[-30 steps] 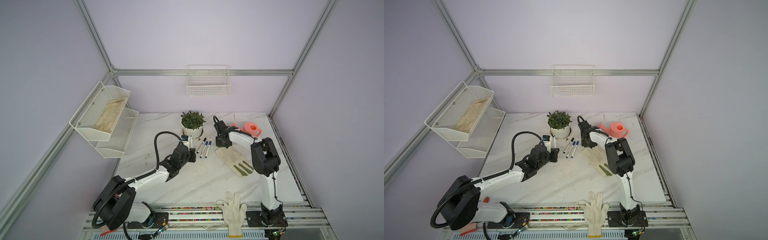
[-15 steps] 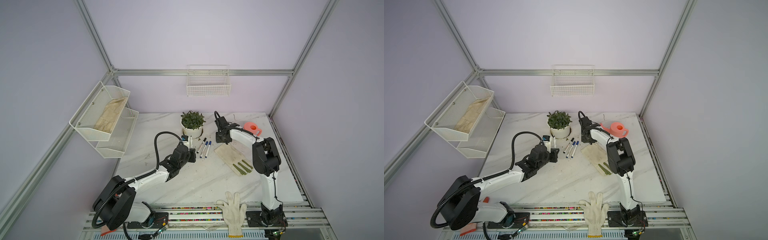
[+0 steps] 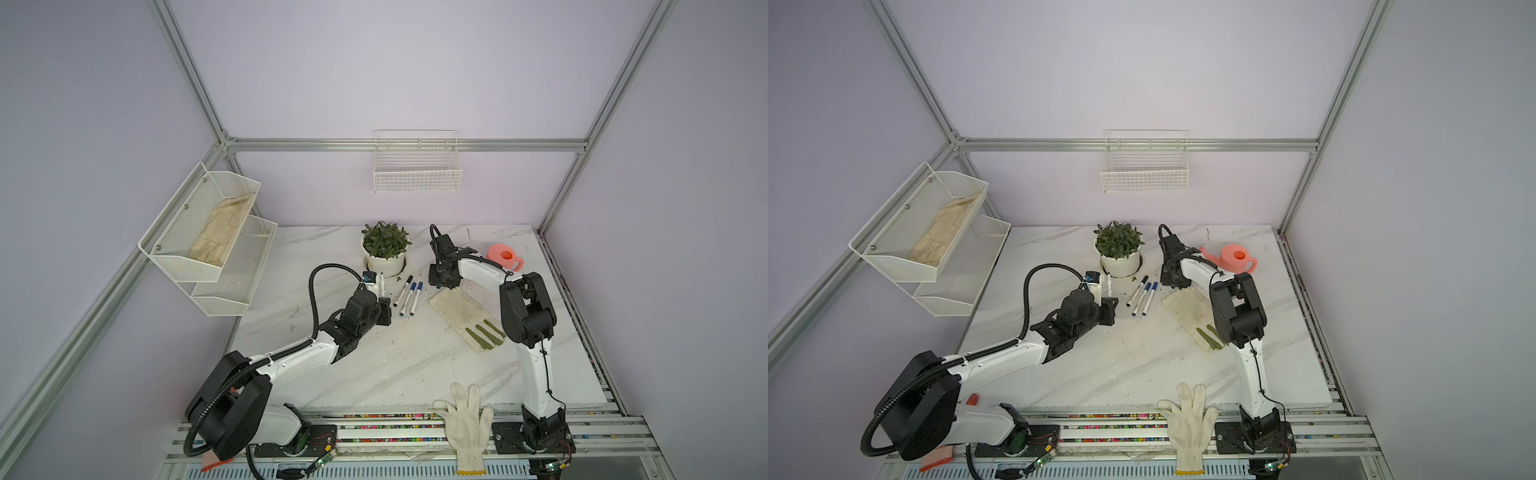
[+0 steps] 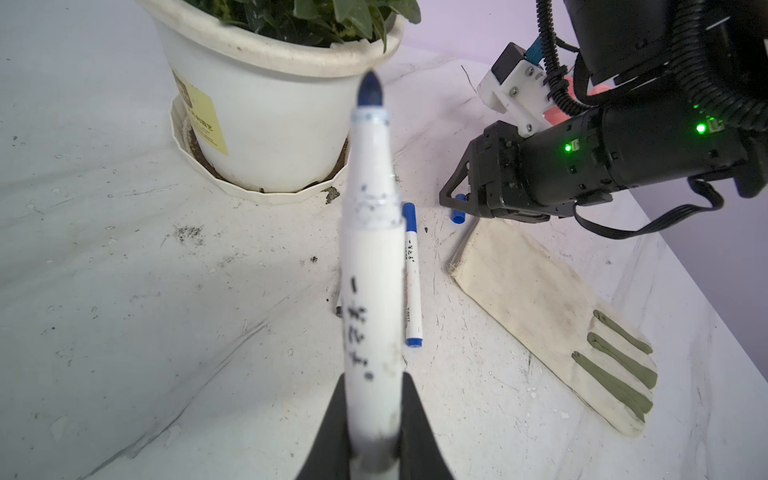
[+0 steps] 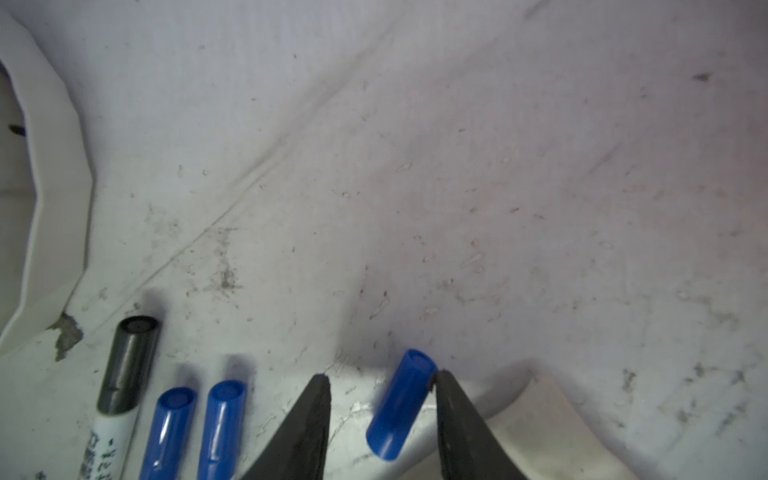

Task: Insert the pens into the pen caps
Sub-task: 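Lift the blue cap upright with the right gripper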

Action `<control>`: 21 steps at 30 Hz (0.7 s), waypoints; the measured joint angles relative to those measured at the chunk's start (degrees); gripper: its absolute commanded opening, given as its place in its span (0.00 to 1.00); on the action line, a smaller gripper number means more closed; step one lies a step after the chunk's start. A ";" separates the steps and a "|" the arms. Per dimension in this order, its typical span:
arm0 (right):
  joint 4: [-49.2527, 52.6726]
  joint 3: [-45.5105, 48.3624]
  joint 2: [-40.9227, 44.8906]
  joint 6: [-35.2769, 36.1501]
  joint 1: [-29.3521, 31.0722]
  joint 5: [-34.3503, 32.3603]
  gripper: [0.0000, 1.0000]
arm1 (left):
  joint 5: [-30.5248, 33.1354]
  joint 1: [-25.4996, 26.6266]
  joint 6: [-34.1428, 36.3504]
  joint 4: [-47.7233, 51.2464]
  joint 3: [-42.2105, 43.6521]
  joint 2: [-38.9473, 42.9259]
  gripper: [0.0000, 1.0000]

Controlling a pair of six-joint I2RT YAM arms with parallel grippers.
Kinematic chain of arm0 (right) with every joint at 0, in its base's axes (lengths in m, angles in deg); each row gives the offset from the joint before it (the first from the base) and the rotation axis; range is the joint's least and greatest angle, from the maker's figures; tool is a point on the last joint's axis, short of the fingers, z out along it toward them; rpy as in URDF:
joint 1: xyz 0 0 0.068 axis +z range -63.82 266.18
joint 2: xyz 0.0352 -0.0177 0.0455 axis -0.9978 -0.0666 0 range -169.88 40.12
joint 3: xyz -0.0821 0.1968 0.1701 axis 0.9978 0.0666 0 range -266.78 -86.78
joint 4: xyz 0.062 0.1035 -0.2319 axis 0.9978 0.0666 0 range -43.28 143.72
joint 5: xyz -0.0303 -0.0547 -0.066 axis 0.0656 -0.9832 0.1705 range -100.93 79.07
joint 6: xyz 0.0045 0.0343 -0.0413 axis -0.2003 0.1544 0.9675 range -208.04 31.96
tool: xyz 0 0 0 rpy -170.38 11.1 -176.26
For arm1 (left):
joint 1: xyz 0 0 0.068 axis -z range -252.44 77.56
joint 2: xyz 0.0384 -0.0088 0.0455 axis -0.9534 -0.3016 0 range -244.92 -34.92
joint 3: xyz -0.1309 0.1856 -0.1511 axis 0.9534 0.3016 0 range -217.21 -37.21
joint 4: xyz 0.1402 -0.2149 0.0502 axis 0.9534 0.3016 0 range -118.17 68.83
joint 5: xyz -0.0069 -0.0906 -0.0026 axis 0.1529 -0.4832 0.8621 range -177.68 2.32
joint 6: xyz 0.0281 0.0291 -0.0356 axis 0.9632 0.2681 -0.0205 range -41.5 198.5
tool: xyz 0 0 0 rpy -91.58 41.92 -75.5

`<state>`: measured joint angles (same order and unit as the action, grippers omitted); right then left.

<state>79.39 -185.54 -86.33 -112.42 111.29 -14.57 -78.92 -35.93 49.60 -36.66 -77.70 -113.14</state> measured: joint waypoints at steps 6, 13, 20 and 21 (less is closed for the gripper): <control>0.02 0.31 0.00 0.28 -0.04 -1.22 0.40 | 0.02 0.00 0.00 0.00 0.00 0.00 0.00; -0.15 0.68 -0.28 1.20 -0.04 -1.46 0.20 | -0.04 0.00 0.02 0.00 0.00 0.00 0.00; -0.72 0.50 -0.74 2.78 -0.09 -1.07 0.05 | -0.61 0.07 0.57 0.17 0.00 0.00 0.00; -0.92 0.50 -0.74 3.15 -0.11 -0.68 0.04 | -0.72 0.09 0.63 0.28 0.00 0.00 0.00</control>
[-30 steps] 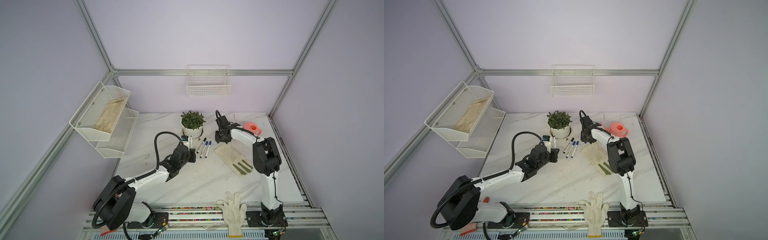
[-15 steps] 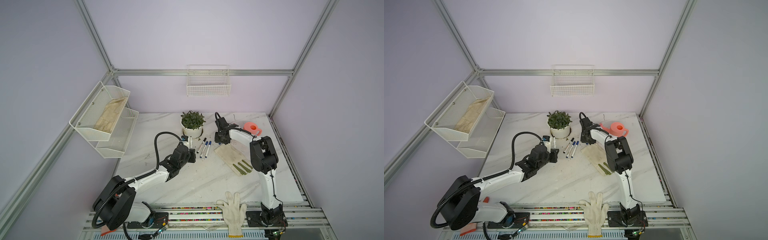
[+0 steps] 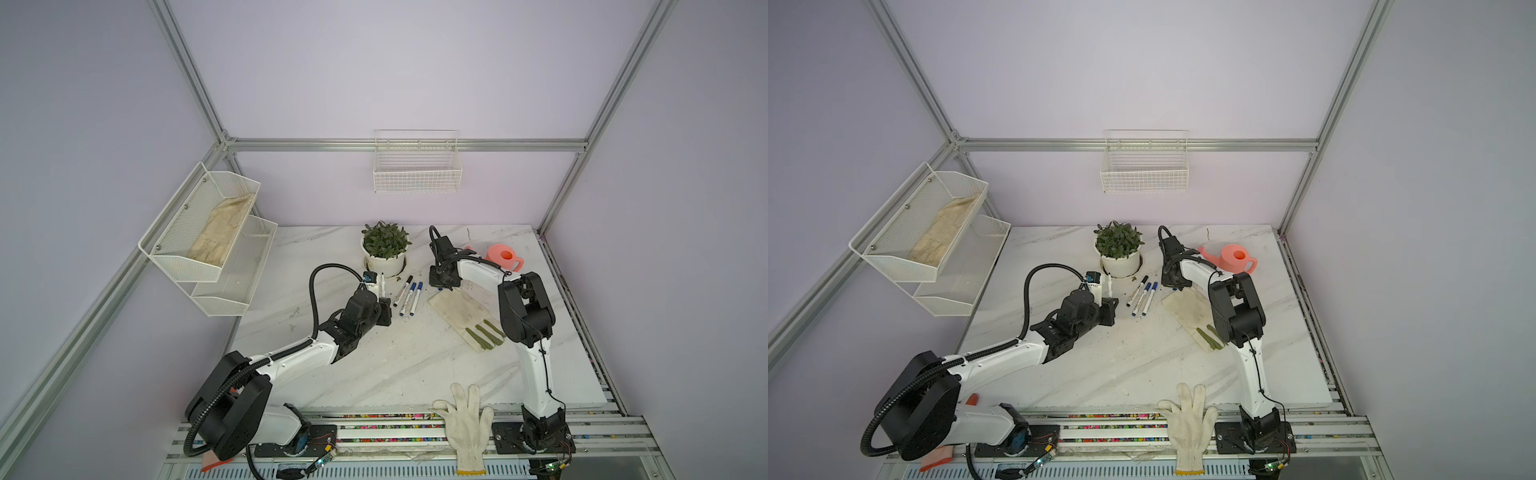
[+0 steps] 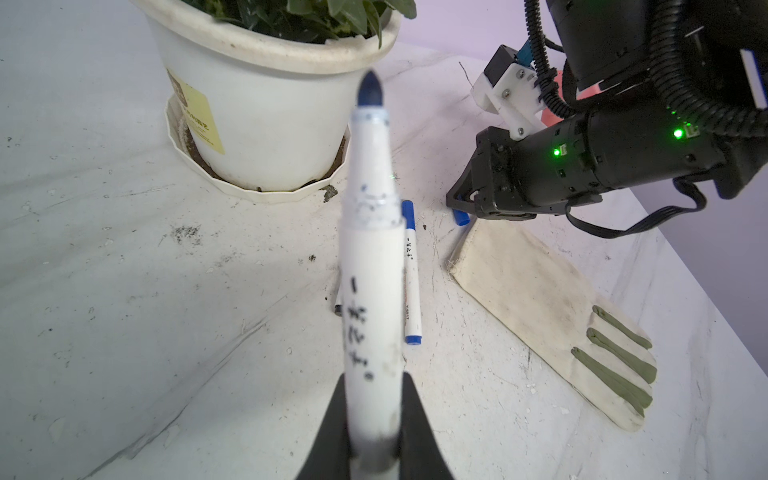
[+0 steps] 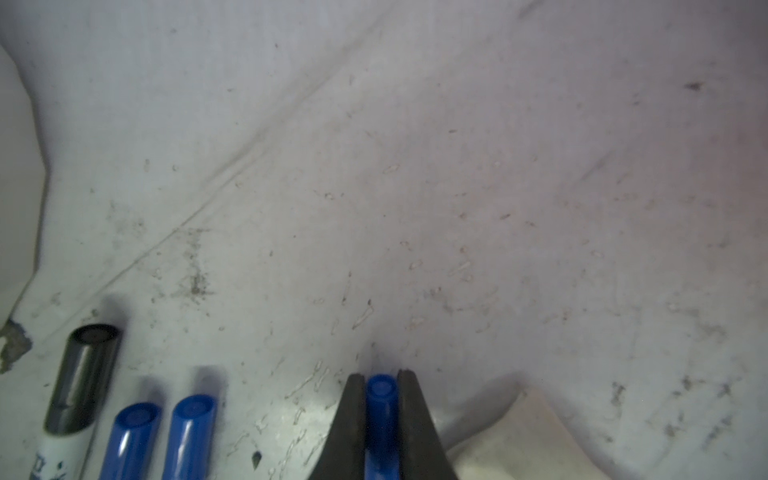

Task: Insert the pens into the pen caps
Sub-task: 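Carry the blue cap over the marker tip held by the left gripper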

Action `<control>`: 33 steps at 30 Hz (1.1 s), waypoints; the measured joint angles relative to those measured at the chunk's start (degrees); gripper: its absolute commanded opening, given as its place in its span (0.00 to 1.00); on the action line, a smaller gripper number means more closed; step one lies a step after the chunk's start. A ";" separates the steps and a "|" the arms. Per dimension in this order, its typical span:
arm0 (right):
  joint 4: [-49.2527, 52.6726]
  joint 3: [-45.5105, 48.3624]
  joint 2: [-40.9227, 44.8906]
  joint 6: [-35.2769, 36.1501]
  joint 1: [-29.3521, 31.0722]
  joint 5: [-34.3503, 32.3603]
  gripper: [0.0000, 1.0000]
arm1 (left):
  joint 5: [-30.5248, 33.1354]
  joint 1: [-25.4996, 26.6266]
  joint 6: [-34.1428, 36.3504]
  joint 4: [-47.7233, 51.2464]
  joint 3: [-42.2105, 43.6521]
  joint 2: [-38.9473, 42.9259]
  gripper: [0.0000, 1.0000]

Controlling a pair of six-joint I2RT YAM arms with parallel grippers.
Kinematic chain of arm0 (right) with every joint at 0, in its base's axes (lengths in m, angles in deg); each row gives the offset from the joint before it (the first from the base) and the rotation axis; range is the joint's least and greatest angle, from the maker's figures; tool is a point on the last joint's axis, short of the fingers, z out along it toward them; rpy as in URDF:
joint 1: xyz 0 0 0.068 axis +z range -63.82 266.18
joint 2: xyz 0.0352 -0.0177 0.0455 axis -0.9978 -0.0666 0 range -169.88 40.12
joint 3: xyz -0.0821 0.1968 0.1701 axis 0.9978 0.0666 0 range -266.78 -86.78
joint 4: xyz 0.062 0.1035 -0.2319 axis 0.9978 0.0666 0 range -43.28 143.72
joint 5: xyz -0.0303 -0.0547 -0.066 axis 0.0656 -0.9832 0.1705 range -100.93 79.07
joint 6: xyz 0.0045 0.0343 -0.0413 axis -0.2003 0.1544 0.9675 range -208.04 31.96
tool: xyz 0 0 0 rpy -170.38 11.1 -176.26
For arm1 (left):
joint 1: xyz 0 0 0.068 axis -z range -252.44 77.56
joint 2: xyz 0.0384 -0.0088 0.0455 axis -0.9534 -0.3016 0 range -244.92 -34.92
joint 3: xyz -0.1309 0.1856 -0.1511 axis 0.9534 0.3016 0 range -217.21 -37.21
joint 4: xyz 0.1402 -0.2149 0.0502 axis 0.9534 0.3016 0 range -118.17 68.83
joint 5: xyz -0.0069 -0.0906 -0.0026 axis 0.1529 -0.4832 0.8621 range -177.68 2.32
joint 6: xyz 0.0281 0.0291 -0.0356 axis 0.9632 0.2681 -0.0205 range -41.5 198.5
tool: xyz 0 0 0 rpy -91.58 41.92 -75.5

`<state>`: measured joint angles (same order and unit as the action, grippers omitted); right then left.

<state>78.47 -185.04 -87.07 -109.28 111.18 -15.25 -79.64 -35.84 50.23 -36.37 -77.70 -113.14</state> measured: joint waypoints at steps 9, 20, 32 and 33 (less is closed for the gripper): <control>-10.38 8.24 11.98 1.95 -0.66 9.94 0.00 | -4.96 1.42 2.75 0.17 -0.09 -1.22 0.00; -34.84 23.82 33.88 0.17 0.70 28.55 0.00 | -13.22 3.26 6.91 0.13 -0.55 -5.05 0.00; -32.57 26.88 33.42 5.60 3.89 35.78 0.00 | -14.88 3.69 6.69 -2.93 -3.93 -7.13 0.00; -32.33 26.84 33.42 5.95 3.89 36.02 0.00 | -14.88 3.72 6.58 -3.37 -4.11 -7.37 0.00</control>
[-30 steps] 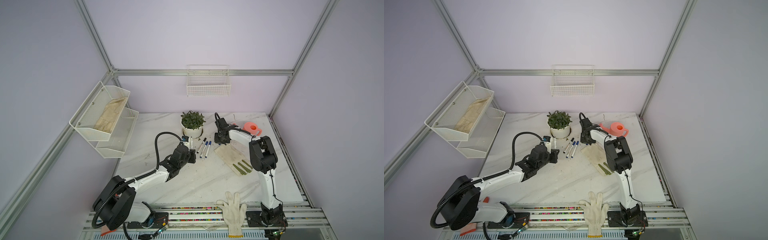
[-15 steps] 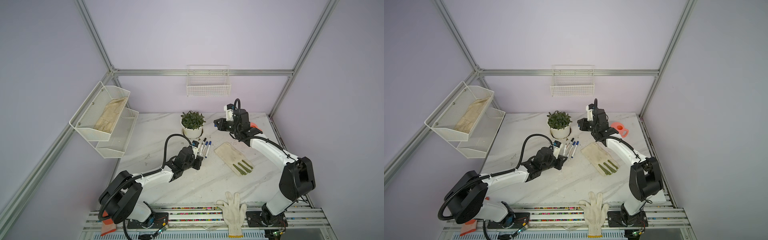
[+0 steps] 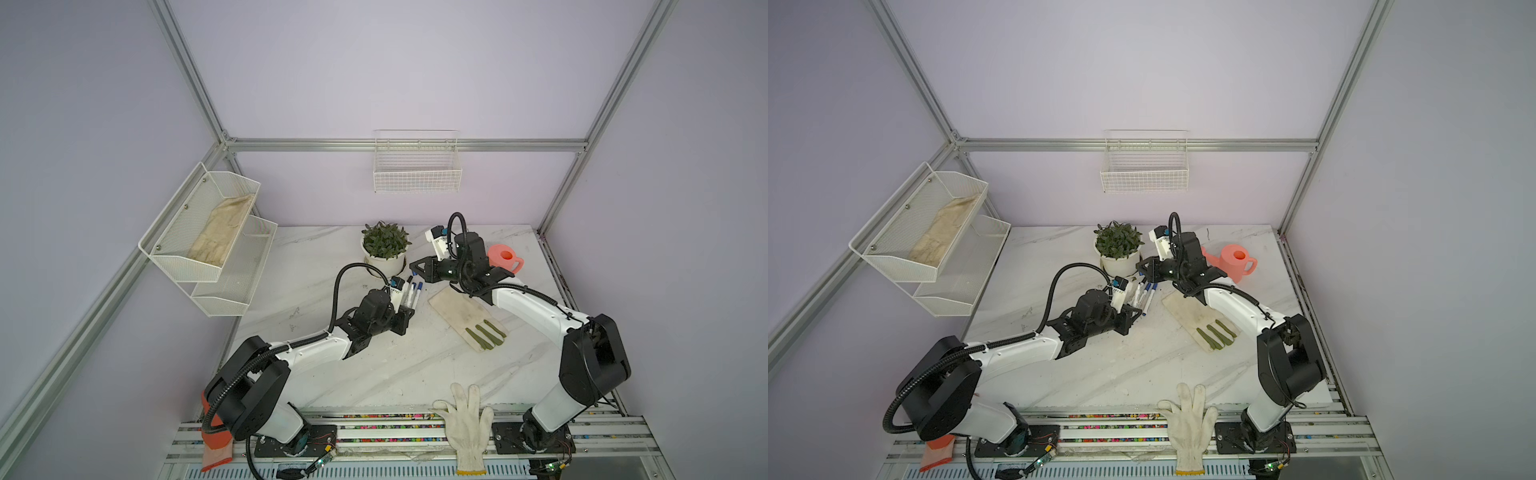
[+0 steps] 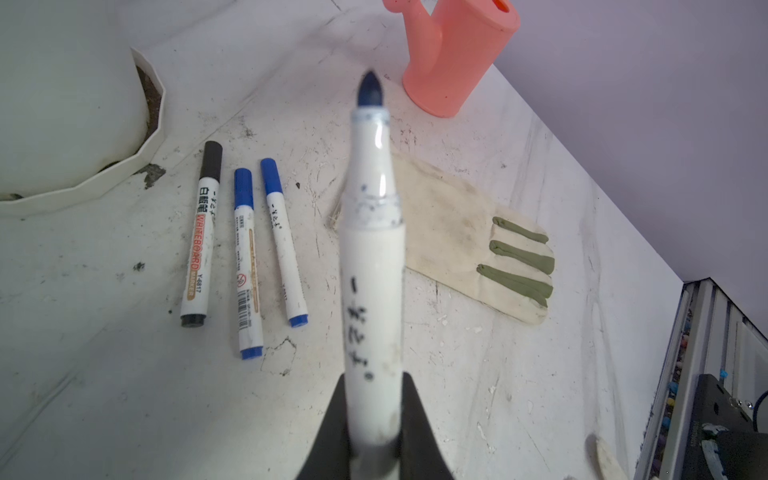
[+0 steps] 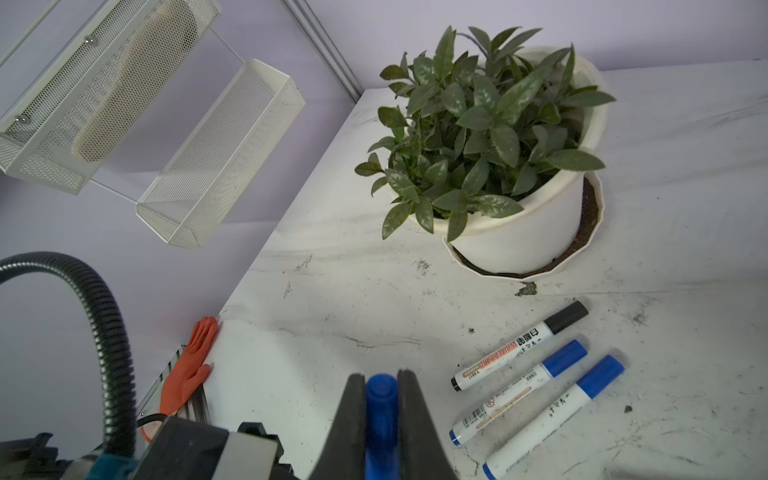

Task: Insert the pens into the pen caps
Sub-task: 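Carry the blue cap over the marker tip held by the left gripper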

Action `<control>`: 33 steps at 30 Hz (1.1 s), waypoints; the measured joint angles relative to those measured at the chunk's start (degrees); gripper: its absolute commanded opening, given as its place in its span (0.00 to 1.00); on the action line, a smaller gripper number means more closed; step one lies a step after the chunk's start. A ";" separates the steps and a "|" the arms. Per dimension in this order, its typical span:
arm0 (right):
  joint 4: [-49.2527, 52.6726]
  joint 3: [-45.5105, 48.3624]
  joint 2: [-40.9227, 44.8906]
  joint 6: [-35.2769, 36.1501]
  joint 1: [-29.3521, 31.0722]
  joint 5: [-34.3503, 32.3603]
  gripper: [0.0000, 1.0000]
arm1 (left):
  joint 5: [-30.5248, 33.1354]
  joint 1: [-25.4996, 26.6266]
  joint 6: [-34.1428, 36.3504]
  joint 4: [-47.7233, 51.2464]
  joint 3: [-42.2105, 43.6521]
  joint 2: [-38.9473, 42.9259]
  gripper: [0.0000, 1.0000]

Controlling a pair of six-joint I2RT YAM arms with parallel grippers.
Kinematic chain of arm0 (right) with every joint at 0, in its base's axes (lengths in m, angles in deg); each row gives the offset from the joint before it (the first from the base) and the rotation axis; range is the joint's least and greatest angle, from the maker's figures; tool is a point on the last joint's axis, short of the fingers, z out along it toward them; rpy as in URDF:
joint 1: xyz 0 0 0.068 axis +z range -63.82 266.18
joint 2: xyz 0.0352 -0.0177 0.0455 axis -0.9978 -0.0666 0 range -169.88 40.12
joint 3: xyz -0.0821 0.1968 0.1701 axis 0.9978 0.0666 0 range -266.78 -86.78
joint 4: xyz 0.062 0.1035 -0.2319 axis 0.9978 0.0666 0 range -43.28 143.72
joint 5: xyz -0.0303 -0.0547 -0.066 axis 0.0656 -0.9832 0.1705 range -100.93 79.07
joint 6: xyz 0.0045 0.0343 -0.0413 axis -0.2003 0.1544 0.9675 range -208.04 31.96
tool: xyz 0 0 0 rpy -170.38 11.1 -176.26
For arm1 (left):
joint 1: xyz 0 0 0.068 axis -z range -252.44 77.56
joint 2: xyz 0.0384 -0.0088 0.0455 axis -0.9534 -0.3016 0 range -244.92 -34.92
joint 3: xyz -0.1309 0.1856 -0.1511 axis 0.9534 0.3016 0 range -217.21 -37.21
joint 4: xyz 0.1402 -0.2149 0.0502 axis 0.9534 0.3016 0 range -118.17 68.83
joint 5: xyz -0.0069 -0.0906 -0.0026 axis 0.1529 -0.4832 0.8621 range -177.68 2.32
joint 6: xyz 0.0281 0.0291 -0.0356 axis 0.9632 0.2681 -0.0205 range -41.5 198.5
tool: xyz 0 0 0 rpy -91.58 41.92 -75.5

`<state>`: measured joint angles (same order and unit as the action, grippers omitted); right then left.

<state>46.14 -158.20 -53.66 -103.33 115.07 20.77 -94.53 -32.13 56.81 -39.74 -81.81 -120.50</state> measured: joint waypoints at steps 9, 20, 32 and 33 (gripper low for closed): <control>1.92 -0.04 0.00 1.84 0.00 0.98 0.00 | 0.04 0.00 -0.44 -2.16 -0.02 -1.31 0.00; 2.95 -0.15 -1.05 2.08 0.04 3.48 0.00 | 0.33 0.17 -1.68 -4.07 -0.02 -1.49 0.00; 2.58 -1.05 -1.05 1.57 -0.11 4.72 0.00 | 1.03 0.22 -4.02 -7.28 -0.02 -1.95 0.00; 2.45 -1.22 -1.05 1.46 -0.24 4.87 0.00 | 1.03 0.17 -4.42 -7.85 -0.02 -1.99 0.00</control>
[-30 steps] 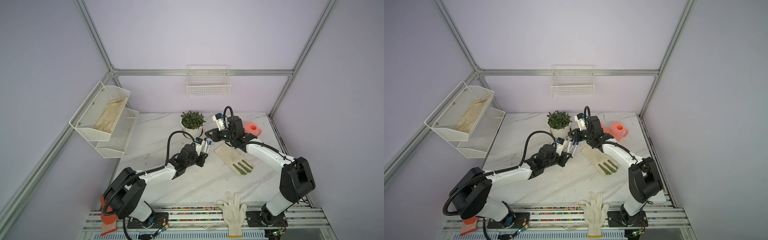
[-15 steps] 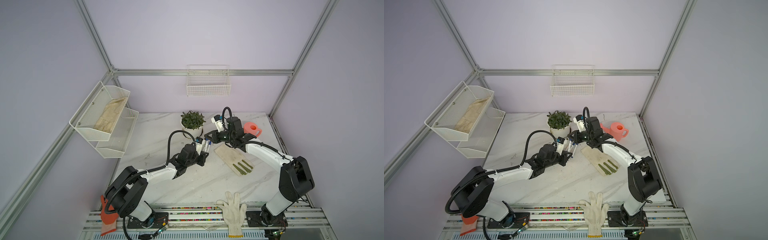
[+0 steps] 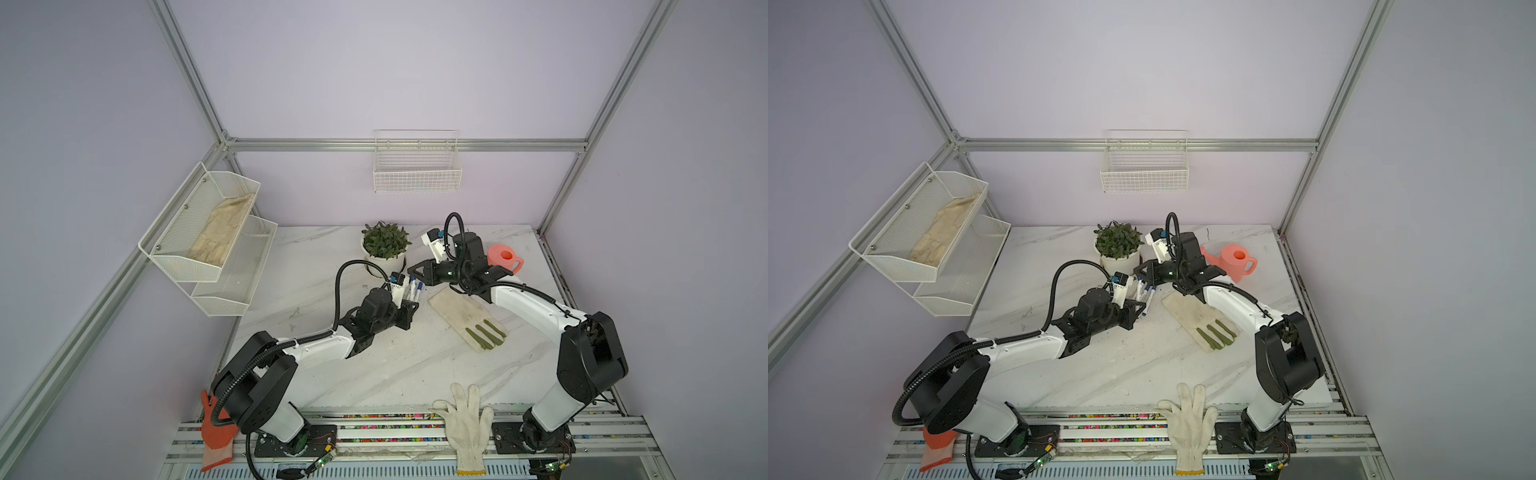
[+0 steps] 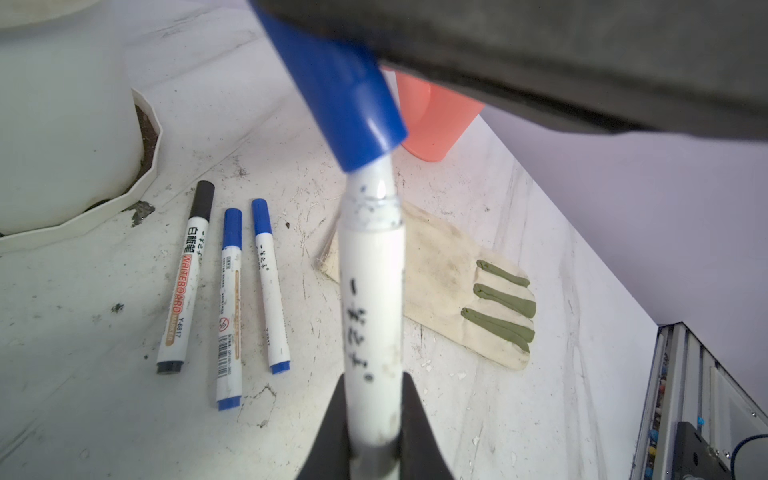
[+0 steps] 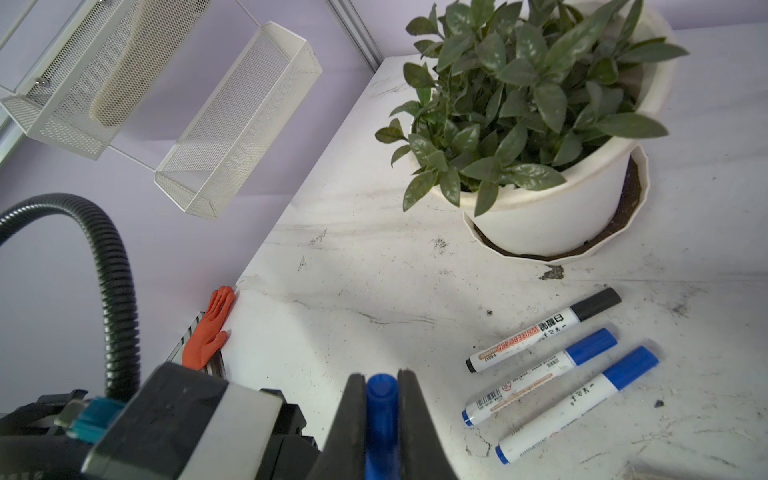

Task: Insert the pens into the pen caps
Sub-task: 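Carry the blue cap over the marker tip held by the left gripper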

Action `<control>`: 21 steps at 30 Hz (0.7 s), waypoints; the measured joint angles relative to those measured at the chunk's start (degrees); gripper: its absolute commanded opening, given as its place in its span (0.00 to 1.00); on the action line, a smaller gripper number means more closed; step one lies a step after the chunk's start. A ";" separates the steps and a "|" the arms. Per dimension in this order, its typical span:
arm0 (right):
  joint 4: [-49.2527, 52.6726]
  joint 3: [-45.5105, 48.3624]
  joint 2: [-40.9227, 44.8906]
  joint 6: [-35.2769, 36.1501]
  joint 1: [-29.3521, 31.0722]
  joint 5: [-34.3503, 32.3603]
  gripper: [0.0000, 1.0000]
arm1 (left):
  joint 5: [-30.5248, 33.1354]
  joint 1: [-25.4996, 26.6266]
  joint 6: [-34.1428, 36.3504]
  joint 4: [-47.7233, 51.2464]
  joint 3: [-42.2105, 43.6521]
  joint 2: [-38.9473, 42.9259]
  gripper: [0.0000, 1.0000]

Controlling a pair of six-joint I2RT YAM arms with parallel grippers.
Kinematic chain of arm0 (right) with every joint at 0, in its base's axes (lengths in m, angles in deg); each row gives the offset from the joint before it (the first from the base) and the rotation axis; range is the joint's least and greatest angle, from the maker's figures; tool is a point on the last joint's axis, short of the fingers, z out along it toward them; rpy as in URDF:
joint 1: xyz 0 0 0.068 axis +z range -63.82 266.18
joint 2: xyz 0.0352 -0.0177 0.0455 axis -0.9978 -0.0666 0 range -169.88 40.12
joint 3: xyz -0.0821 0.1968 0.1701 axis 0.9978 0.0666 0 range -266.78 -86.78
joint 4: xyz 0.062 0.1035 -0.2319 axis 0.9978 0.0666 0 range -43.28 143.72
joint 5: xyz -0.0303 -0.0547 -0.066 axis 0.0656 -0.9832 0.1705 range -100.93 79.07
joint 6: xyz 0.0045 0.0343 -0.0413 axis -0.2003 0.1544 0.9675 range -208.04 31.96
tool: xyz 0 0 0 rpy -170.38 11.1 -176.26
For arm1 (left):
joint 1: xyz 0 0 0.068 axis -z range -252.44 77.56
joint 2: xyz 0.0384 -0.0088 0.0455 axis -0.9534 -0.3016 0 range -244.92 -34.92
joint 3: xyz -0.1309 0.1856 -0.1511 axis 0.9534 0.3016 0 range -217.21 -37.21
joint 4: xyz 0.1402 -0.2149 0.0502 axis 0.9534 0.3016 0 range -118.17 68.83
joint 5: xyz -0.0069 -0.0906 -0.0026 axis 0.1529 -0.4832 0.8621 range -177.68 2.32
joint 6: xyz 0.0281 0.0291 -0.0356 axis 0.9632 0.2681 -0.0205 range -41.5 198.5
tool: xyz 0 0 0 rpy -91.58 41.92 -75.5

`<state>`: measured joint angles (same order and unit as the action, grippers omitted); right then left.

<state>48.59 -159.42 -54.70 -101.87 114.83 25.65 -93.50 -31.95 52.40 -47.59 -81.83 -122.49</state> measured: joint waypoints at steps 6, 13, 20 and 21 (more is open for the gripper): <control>-0.68 -1.01 0.33 -1.33 -1.79 3.28 0.00 | -2.95 -1.25 -2.47 -4.98 -0.02 -0.63 0.00; -1.11 -1.25 2.84 -2.34 -3.72 7.96 0.00 | -5.16 -1.97 -2.21 -6.73 -2.29 -0.63 0.00; 2.45 -2.54 3.39 0.76 -4.02 8.52 0.00 | -5.44 -2.14 0.87 -6.36 -2.71 -0.74 0.00; 3.23 -2.78 3.39 1.33 -4.02 8.50 0.00 | -5.35 -2.14 1.64 -5.97 -2.73 -0.76 0.00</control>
<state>51.82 -162.20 -51.32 -100.53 110.81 34.15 -98.86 -34.10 54.04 -53.55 -84.56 -123.26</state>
